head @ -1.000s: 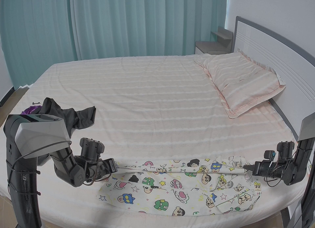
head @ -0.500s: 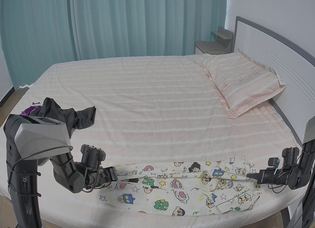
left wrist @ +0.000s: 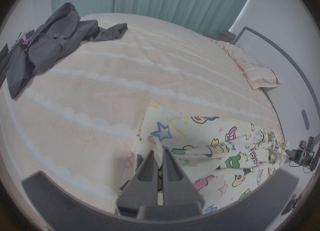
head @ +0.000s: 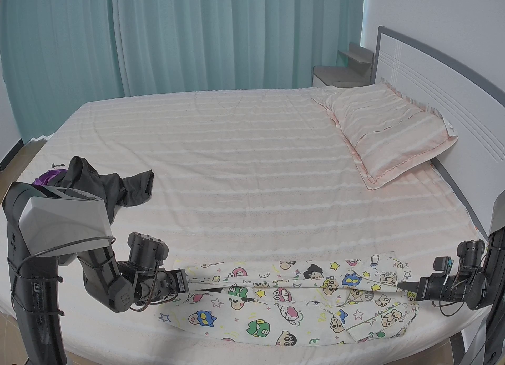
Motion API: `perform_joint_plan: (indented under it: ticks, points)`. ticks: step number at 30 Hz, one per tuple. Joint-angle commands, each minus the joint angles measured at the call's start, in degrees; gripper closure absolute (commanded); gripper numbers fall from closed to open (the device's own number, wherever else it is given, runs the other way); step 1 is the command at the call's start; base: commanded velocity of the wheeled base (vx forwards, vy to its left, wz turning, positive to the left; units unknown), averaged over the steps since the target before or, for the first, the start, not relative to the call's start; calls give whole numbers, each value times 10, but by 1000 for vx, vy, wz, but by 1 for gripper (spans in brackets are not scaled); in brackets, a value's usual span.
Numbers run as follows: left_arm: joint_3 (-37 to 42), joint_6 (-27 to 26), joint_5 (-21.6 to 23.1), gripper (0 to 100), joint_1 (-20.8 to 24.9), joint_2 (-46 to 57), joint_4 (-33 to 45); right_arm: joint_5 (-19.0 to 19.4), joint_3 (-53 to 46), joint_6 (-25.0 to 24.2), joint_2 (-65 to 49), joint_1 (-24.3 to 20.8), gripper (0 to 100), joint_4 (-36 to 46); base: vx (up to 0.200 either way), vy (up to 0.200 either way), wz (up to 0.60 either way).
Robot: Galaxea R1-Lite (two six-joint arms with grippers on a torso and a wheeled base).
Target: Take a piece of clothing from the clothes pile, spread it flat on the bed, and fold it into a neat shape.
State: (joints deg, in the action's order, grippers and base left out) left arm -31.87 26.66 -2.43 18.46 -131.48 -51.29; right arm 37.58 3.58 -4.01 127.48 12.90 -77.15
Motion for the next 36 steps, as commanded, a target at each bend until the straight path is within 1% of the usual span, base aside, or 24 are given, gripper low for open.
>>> perform_joint_plan:
  ticks: [1, 6, 8, 14, 15, 18, 22, 25, 29, 36]
  points:
    - [11, -9, -1, 100, -4, -10, -24, 6, -27, 4, 1, 5, 100, -15, 0, 0, 0]
    - [15, -10, -1, 100, -4, -11, -43, 13, -36, 8, -1, 15, 100, -29, 0, 0, 0]
    - [13, -10, -1, 100, -6, -12, -42, 14, -36, 8, -3, 27, 100, -32, 0, 0, 0]
    - [9, -10, -1, 100, -9, -20, -42, 15, -36, 8, -8, 33, 100, -14, 0, 0, 0]
    - [8, -10, -1, 100, -9, -20, -42, 16, -36, 23, -24, 33, 100, 11, 0, 0, 0]
    - [8, -11, -1, 100, -9, -20, -42, 18, -36, 45, -37, 32, 100, 46, 0, 0, 0]
    - [7, -11, -1, 100, -8, -21, -41, 18, -36, 65, -35, 32, 100, 58, 0, 0, 0]
    - [7, -11, -1, 100, -8, -23, -41, 18, -36, 80, -40, 34, 100, 88, 0, 0, 0]
    - [1, -15, -1, 100, -8, -29, -40, 17, -36, 97, -36, 35, 100, 97, 0, 0, 0]
    - [-3, -21, -1, 100, -8, -35, -38, 16, -36, 103, -28, 35, 100, 98, 0, 0, 0]
